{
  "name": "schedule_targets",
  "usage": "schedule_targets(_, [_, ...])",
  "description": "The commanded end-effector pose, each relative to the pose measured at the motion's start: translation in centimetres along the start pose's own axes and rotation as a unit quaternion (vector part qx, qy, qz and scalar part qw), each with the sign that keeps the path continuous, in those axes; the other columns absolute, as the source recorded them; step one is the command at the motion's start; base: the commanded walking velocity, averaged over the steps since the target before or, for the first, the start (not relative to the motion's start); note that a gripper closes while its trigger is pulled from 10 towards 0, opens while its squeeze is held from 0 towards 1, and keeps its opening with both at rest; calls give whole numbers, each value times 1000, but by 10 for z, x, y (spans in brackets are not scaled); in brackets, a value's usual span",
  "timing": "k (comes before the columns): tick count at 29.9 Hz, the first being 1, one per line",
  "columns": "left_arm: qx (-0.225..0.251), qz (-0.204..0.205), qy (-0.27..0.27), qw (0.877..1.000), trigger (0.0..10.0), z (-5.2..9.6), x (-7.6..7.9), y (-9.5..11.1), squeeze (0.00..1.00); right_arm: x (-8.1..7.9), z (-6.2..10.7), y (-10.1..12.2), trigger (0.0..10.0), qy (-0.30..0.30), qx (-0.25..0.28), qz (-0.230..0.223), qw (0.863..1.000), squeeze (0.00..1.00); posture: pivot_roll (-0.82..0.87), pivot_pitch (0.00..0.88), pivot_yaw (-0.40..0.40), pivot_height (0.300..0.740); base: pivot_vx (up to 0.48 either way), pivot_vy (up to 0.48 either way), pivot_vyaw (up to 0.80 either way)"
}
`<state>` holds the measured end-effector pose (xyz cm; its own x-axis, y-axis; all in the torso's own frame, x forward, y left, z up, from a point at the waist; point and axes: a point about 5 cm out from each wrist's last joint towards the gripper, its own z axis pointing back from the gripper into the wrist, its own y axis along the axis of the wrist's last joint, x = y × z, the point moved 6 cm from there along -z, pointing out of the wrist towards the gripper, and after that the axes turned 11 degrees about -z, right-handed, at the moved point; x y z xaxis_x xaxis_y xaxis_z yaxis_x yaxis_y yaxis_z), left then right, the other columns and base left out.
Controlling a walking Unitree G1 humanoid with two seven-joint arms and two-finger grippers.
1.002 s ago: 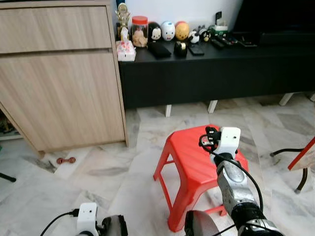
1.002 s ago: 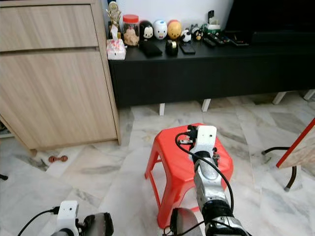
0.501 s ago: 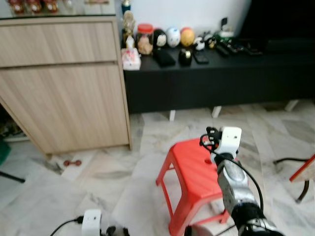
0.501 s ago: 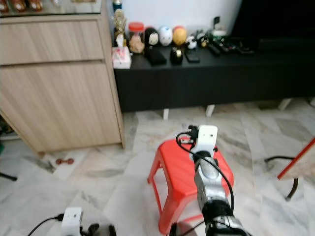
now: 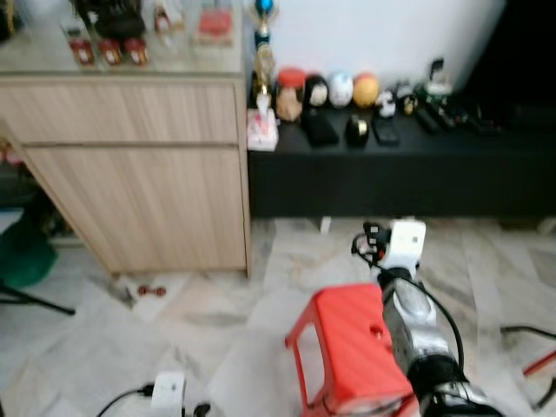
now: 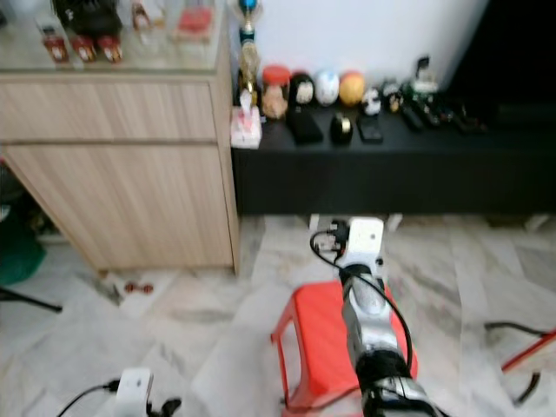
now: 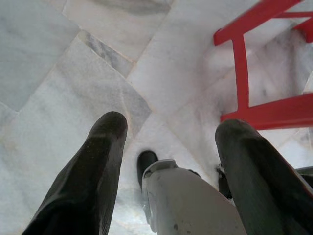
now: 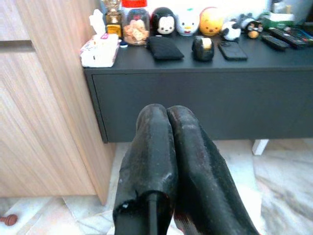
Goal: Hang keys on a hook
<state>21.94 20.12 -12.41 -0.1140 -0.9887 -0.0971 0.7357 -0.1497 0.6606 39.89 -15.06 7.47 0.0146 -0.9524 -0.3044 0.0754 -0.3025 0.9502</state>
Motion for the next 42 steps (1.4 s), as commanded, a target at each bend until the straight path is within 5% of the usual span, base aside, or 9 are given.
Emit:
schedule_targets(1, [-10,8,-5,1000,10000,1,3,-7,0,2,0,-1,10000,-3,-5,1,1000,0,63,0,-96,740,0,0,0])
schedule_targets(13, [-7,0,-10,1000,10000,1,6,-6,0,1,2,-6,10000,-6,-13,3,1000,0,60,1,-99,740,0,0,0])
schedule_targets(42, [-7,2,-16,1000,10000,2,9,-9,0,-1,0,-4,10000,-4,-10,2,1000,0,58,0,-102,740,0,-358,0])
